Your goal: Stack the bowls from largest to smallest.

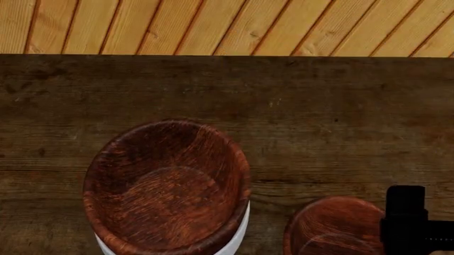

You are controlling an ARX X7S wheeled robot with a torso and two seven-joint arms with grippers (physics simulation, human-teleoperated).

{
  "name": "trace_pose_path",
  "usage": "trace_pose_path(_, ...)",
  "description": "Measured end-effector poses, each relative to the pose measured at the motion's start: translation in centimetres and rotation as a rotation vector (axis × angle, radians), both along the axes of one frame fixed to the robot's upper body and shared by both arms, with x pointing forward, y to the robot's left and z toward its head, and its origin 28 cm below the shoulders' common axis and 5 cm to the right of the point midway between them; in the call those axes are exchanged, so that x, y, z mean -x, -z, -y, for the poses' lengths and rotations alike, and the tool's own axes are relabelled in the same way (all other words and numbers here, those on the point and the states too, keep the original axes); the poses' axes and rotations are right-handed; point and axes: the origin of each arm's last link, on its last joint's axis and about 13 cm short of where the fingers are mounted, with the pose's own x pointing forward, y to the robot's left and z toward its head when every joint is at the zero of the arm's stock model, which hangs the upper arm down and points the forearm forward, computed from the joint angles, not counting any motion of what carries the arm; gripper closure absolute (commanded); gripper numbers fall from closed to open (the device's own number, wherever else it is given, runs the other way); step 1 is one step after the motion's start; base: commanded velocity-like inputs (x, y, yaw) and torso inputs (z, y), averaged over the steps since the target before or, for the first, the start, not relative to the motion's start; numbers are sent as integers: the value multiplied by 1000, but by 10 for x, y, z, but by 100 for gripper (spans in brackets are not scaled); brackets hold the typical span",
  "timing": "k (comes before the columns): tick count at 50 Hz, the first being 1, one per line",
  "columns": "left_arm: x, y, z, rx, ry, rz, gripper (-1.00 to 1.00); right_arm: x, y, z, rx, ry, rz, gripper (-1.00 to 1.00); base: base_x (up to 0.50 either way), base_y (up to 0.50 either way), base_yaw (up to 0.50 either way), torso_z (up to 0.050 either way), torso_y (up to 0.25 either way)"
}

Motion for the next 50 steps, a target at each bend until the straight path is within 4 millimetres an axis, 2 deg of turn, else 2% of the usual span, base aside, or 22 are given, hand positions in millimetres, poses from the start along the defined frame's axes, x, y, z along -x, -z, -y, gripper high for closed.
trace_pose_path(27,-1,3,-1,-3,-5,-7,-100,-28,42,2,-21,-7,-59,-100,0,0,0,0,0)
trace_pose_path(50,-1,4,-1,-2,-9,-9,-100,-39,70,-1,-21,-28,-118,-100,0,0,0,0,0)
